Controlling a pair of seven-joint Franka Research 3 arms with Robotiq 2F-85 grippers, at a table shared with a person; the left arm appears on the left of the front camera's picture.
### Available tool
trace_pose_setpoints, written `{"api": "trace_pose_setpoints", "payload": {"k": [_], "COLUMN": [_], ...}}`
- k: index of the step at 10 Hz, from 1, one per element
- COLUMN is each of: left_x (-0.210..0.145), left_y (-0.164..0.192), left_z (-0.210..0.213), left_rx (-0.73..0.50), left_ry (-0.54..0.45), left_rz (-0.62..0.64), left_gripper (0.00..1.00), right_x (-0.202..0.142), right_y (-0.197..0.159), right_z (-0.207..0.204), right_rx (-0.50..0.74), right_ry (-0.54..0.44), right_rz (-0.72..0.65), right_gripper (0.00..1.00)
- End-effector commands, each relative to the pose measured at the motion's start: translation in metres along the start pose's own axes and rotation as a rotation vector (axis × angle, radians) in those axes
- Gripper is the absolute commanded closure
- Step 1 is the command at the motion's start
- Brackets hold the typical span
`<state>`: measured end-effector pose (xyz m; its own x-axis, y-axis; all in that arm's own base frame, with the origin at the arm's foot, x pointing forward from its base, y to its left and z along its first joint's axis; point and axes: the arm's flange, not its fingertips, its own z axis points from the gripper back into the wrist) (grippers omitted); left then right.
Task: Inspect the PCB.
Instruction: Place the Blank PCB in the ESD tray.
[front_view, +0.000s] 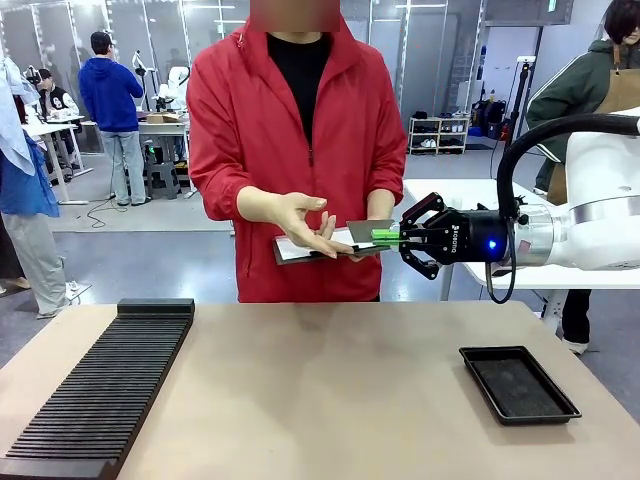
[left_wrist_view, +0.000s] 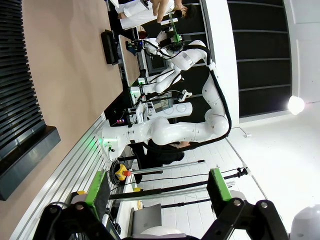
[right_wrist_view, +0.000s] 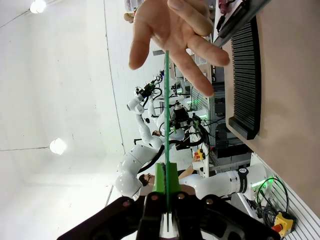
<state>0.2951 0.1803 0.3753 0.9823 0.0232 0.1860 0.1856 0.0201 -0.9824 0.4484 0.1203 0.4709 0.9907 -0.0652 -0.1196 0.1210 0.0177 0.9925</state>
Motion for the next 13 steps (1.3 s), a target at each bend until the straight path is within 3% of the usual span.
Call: {"api": "trace_pose_setpoints", "payload": {"k": [1, 3, 7, 9, 13], "left_x": [0.004, 0.004, 0.004, 0.004, 0.004], "left_y": [-0.003, -0.003, -0.003, -0.003, -0.003], "left_z": [0.001, 0.001, 0.001, 0.001, 0.001], "left_rx": [0.005, 0.005, 0.005, 0.005, 0.005], "left_ry": [0.0, 0.0, 0.0, 0.0, 0.0], "left_rz": [0.004, 0.004, 0.004, 0.004, 0.004], "left_gripper": [0.0, 0.0, 0.0, 0.0, 0.0], "right_x": [-0.001, -0.009, -0.053, -0.071, -0.043], "right_y": [0.002, 0.012, -0.024, -0.049, -0.11], "right_z": [-0.001, 0.014, 0.135, 0.185, 0.205], "right_rx": [0.001, 0.007, -0.122, -0.175, -0.45], "right_ry": [0.001, 0.016, 0.009, -0.055, -0.133], "right_rz": [0.004, 0.018, 0.069, 0.105, 0.264], "right_gripper": [1.0, 0.97, 0.97, 0.97, 0.97]}}
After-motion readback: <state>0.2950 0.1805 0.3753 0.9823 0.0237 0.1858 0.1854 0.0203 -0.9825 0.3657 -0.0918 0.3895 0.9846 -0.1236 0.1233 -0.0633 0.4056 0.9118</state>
